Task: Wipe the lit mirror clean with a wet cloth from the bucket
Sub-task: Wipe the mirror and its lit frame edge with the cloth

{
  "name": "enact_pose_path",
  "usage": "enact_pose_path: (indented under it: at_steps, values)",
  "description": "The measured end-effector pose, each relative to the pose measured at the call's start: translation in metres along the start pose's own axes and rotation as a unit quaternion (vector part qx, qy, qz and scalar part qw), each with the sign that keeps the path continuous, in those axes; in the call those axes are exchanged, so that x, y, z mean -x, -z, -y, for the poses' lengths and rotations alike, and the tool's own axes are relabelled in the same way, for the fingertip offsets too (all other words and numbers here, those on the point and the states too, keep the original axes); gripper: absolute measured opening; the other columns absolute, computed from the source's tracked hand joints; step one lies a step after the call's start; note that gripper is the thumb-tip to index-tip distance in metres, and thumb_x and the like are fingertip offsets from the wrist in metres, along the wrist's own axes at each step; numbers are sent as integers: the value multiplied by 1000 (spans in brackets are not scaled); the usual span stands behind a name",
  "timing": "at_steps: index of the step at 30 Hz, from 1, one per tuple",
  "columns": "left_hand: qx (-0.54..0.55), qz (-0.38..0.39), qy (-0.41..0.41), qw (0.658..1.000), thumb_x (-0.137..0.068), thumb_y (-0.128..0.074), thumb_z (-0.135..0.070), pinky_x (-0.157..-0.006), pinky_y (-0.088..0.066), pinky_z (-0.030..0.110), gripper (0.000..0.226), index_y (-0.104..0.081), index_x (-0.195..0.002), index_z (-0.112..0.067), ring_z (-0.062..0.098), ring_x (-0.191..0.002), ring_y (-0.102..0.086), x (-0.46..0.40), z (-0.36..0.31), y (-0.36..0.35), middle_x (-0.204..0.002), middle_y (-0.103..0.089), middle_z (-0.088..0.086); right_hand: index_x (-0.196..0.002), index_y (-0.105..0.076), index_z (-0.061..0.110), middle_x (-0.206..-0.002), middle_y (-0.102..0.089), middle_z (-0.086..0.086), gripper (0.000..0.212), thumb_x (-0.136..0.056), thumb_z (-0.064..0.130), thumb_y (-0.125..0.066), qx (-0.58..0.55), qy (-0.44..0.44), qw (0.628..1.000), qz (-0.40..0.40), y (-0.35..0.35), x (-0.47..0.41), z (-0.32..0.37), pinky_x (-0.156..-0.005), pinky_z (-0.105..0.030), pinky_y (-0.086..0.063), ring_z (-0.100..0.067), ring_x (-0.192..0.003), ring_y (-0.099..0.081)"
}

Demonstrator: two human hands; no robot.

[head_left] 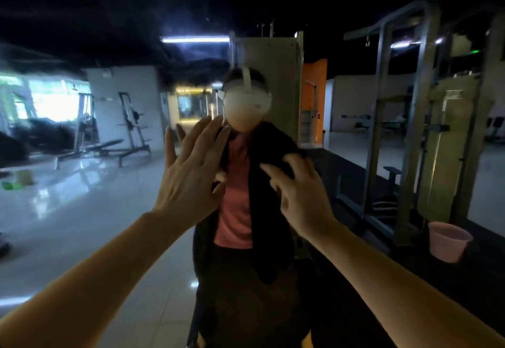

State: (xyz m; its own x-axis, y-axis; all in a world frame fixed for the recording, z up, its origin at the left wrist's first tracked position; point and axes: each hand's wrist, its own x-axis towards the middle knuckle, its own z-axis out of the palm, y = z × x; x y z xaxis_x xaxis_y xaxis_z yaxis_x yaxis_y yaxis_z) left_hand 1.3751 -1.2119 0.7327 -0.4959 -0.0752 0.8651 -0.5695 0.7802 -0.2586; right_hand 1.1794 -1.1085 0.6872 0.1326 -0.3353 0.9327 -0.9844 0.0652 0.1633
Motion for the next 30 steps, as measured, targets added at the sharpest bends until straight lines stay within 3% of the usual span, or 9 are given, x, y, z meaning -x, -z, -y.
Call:
enact_pose_path:
  at_steps: [3,5,8,12,16,20,24,27,30]
  values:
    - [-31,2,11,999,-72,-81,-32,-114,-11,68,97,-30,-152,-13,31,-147,-20,-18,25,10,-158,-28,10,-138,-54,13,-133,-45,-20,47,-92,12,-49,-13,-138,985,-105,16,-65,-18,-91,-43,-55,-39,-117,-53]
    - [-20,-4,28,999,-70,-84,-33,-114,-11,68,101,-29,-152,-11,31,-147,-20,-32,31,14,-157,-29,11,-140,-53,6,-131,-48,-25,51,-91,14,-41,-17,-149,980,-131,21,-106,-1,-96,-35,-50,-37,-114,-54]
    - [15,-34,69,997,-65,-87,-30,-114,-15,67,109,-25,-151,-6,35,-144,-25,-47,29,16,-156,-30,15,-140,-53,6,-128,-53,-21,51,-89,3,-53,-14,-15,997,-70,5,-133,45,-88,-32,-52,-33,-104,-55]
    - [68,-71,87,991,-66,-85,-35,-114,-17,66,112,-21,-151,-3,38,-141,-27,-59,25,15,-155,-25,18,-142,-51,9,-141,-48,-17,52,-92,15,-37,37,75,996,-6,5,-140,51,-79,-34,-53,-32,-106,-53]
    - [35,-37,-11,999,-73,-51,-55,-112,-14,68,91,-33,-148,-7,34,-143,-22,-82,5,16,-156,-27,17,-143,-49,12,-151,-41,-19,51,-92,9,-55,66,-51,994,-72,30,-133,-15,-81,-43,-55,-43,-118,-52]
    - [-40,40,-86,995,-68,-71,-53,-116,0,66,100,-31,-151,-13,25,-151,-9,-111,-23,5,-163,-16,8,-150,-39,18,-158,-31,-15,54,-97,22,-34,134,-181,970,-95,73,-102,-108,-97,-45,-48,-45,-134,-38]
    - [-102,54,-114,987,-66,-72,-66,-116,11,60,116,-21,-155,-11,17,-147,6,-134,-44,5,-163,-5,9,-149,-37,14,-154,-35,-16,52,-97,20,-32,156,-311,927,-142,91,-101,-148,-106,-54,-43,-44,-134,-39]
    - [-146,38,-119,981,-66,-67,-73,-117,12,59,118,-19,-154,-10,18,-145,5,-137,-48,5,-162,-7,11,-145,-43,13,-148,-44,-17,53,-97,30,-30,125,-261,945,-154,72,-108,-111,-97,-44,-50,-38,-123,-50]
    - [-158,26,-124,979,-64,-70,-72,-119,8,58,117,-28,-153,-8,21,-146,-8,-137,-47,6,-160,-20,14,-144,-48,11,-148,-45,-19,59,-88,19,-65,111,-128,980,-107,38,-80,-64,-84,-38,-54,-36,-113,-52]
